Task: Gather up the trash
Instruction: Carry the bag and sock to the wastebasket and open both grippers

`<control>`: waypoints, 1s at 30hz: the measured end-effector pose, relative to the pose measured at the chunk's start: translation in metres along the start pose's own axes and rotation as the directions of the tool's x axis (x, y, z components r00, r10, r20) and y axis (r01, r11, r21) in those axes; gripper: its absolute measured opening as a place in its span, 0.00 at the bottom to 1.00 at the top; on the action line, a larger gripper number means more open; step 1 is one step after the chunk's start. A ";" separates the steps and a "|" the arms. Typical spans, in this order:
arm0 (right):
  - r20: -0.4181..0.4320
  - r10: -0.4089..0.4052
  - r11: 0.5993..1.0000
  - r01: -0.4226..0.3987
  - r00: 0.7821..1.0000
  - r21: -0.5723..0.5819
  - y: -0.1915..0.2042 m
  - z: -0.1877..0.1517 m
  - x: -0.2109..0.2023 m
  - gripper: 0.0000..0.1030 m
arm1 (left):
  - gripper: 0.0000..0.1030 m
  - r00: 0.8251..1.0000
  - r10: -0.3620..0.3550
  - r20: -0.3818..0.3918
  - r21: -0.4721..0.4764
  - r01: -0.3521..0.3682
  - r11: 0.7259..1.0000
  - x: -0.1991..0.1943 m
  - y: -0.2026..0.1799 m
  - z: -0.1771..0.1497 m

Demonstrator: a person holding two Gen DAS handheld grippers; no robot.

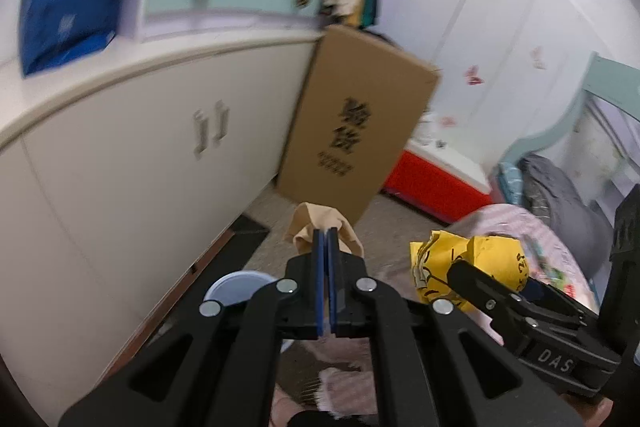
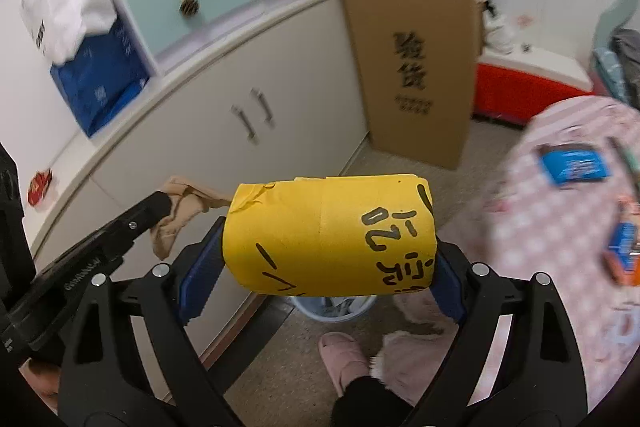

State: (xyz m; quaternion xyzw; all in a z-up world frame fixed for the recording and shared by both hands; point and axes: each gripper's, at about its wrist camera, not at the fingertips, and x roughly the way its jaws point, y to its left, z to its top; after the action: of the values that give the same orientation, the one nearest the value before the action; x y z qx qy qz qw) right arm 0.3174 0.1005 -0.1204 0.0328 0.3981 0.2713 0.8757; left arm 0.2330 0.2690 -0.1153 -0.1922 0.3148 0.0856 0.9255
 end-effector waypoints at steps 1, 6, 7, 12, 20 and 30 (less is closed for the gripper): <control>-0.012 0.004 1.000 -0.004 1.000 -0.004 0.003 -0.002 0.010 0.84 | 0.02 1.000 0.014 -0.011 -0.011 -0.014 1.000 0.008 0.010 -0.001; -0.085 0.023 1.000 -0.024 0.996 -0.014 0.018 -0.011 0.075 0.84 | 0.02 0.994 0.079 -0.073 -0.063 -0.084 0.995 0.048 0.053 -0.010; -0.099 0.034 0.999 -0.035 0.995 -0.009 0.019 -0.013 0.090 0.84 | 0.02 0.992 0.090 -0.084 -0.072 -0.096 0.993 0.056 0.060 -0.011; -0.100 0.061 0.998 -0.060 0.993 0.017 0.020 -0.016 0.138 0.89 | 0.02 0.981 0.140 -0.135 -0.103 -0.155 0.983 0.092 0.089 -0.015; -0.154 0.012 0.999 -0.004 0.988 0.055 -0.001 -0.036 0.169 0.91 | 0.02 0.966 0.168 -0.198 -0.106 -0.191 0.976 0.127 0.102 -0.025; -0.150 -0.027 0.998 0.036 0.988 0.057 -0.015 -0.045 0.162 0.91 | 0.02 0.959 0.159 -0.235 -0.086 -0.183 0.979 0.146 0.090 -0.036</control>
State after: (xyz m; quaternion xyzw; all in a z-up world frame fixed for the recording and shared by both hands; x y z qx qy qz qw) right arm 0.3789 0.1623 -0.2655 0.0318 0.4710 0.2472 0.8462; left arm 0.3032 0.3418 -0.2586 -0.2222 0.4287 0.1595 0.8611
